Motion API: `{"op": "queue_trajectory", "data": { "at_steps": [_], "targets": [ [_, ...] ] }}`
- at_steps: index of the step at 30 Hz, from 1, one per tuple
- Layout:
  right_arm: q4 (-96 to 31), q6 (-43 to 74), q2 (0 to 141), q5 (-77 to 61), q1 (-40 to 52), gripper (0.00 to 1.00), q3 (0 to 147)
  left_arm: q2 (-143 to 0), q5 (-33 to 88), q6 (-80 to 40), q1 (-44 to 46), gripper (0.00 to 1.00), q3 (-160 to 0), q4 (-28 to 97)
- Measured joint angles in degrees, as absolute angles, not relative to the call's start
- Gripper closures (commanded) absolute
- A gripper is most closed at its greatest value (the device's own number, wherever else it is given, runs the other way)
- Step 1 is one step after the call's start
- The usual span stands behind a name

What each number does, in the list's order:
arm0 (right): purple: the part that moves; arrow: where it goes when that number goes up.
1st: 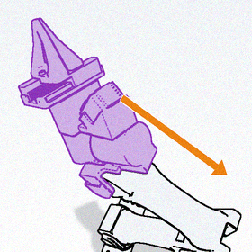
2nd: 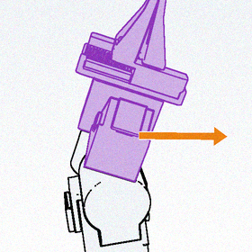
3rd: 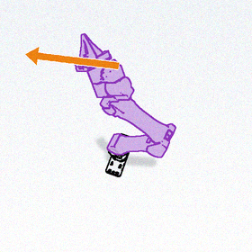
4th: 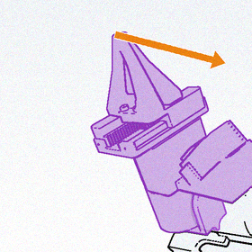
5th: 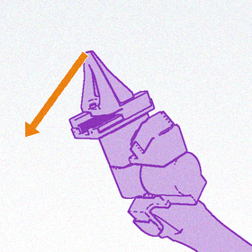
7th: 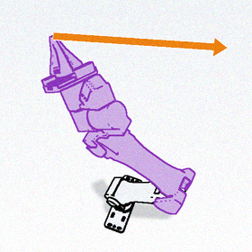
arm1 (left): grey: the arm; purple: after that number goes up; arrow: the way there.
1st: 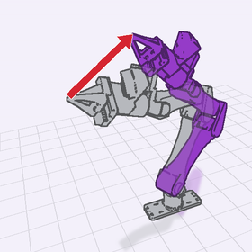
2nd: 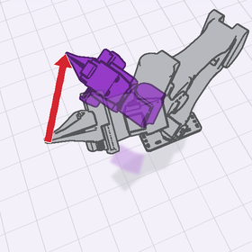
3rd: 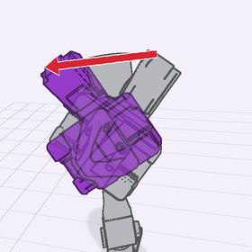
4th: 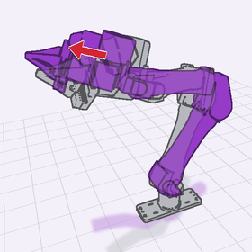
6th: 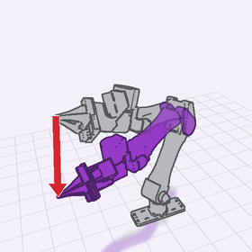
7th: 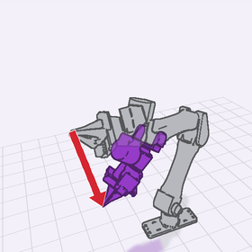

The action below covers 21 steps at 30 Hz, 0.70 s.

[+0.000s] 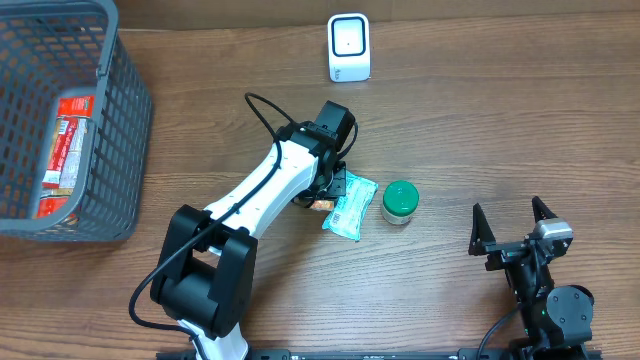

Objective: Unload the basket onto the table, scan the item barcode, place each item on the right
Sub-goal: 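Open the left gripper and release the tissue and wipes packs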

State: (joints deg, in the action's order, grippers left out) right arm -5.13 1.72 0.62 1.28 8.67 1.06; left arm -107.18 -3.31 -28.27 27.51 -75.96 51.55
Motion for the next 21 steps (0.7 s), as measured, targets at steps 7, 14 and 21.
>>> {"op": "queue_trajectory", "data": {
  "at_steps": [7,14,21],
  "targets": [
    [-5.13,1.69,0.62,1.28,8.67,0.00,1.06,-107.18,-4.80,-28.08,28.03,0.74,-69.91,41.52],
    [-5.10,1.72,0.62,1.28,8.67,0.00,1.06,-107.18,0.38,-27.79,28.10,0.73,-67.83,40.82],
    [-5.10,1.67,0.62,1.28,8.67,0.00,1.06,-107.18,7.66,-26.55,28.67,0.69,-67.83,40.56]
  ]
}}
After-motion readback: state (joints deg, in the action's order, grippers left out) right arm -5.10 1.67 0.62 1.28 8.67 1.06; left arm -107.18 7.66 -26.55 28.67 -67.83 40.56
